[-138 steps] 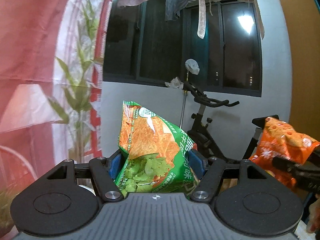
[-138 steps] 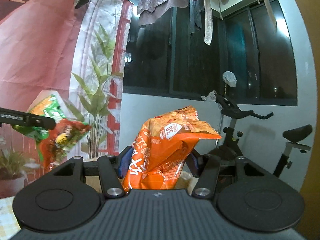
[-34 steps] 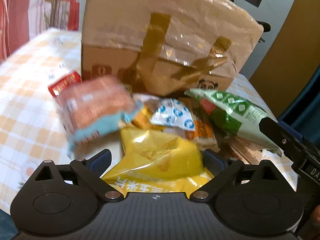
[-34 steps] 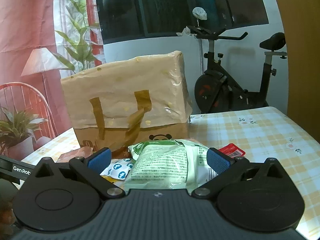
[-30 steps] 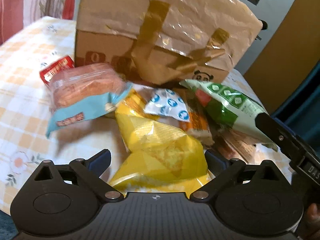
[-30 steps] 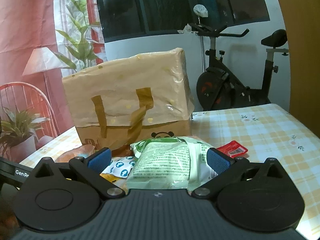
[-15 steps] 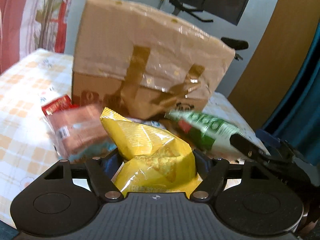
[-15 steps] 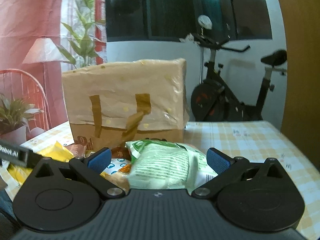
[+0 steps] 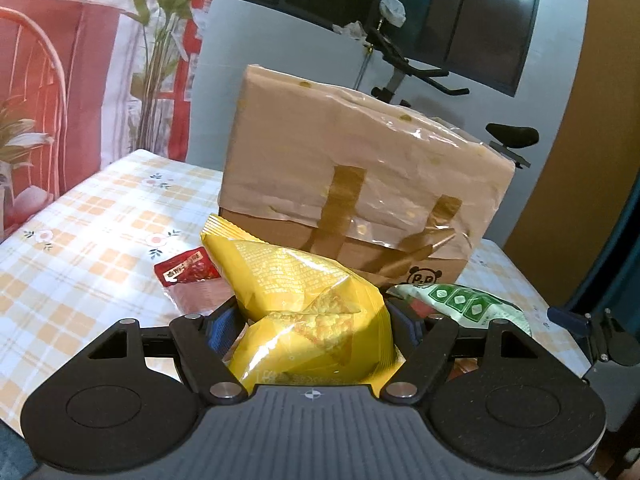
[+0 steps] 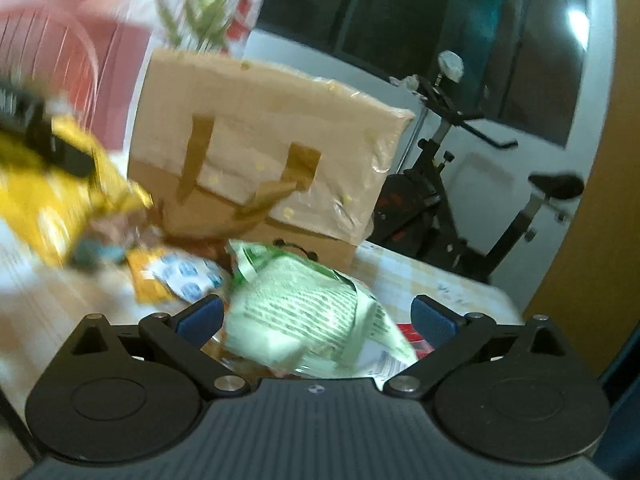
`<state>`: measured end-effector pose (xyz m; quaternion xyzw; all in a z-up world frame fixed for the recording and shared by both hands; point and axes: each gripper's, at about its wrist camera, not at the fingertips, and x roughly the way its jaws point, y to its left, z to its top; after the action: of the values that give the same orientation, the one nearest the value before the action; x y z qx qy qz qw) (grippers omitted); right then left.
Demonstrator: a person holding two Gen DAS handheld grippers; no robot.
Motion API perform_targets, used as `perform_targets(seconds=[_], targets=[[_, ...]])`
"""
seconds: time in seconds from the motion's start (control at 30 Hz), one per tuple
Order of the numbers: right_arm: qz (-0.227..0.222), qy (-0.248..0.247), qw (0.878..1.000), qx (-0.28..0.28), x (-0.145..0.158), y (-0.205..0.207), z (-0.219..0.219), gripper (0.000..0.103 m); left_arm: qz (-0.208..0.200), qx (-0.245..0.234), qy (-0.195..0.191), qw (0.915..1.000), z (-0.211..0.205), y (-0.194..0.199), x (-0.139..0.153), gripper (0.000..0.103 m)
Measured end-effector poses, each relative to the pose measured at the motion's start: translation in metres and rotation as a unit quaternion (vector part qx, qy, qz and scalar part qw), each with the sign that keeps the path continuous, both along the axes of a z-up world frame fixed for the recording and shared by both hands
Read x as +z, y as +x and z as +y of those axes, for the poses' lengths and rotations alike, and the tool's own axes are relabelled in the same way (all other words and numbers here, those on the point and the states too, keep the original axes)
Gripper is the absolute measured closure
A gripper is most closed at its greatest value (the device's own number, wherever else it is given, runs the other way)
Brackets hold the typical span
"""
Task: Organize snacks
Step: 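Grasp the yellow chip bag with the left tool while the right tool grasps the green-white bag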
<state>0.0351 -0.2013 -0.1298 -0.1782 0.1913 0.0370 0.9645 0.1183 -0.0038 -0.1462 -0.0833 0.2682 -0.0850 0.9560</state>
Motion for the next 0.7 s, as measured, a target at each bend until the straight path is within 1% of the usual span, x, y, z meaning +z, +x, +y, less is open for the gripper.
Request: perform_targets(seconds=[0.1,0.23,0.3,0.47,0.57,0.6,0.7], targets=[[0.007,-0.045,0.999,0.011,-0.006,0.01,0.001,0.002,-0.001,0.002,-0.003,1.0,0.002,0.0,-0.001,0.025],[0.027,-0.1,0.994,0.032,-0.017,0.031,0.005,0.002,0.001,0.004,-0.008,1.0,0.005,0.001,-0.003,0.025],[0.03,-0.12,0.991,0.042,-0.022,0.04,0.009,0.004,0.004,0.006,-0.009,0.9999,0.007,0.001,-0.005,0.025],[0.046,-0.114,0.991,0.054,-0.028,0.052,0.013,0.009,0.01,0.013,-0.012,0.9998,0.009,0.005,-0.008,0.025],[0.059,-0.089,0.993,0.051,-0.028,0.056,0.012,0.01,0.012,0.014,-0.011,0.9998,0.009,0.006,-0.009,0.025],[0.056,-0.079,0.994,0.049,-0.026,0.056,0.01,0.016,0.011,0.015,-0.011,0.9998,0.009,0.005,-0.009,0.025],[0.05,-0.055,0.996,0.043,-0.016,0.053,0.005,0.029,0.007,0.016,-0.012,0.9998,0.008,0.005,-0.007,0.025]])
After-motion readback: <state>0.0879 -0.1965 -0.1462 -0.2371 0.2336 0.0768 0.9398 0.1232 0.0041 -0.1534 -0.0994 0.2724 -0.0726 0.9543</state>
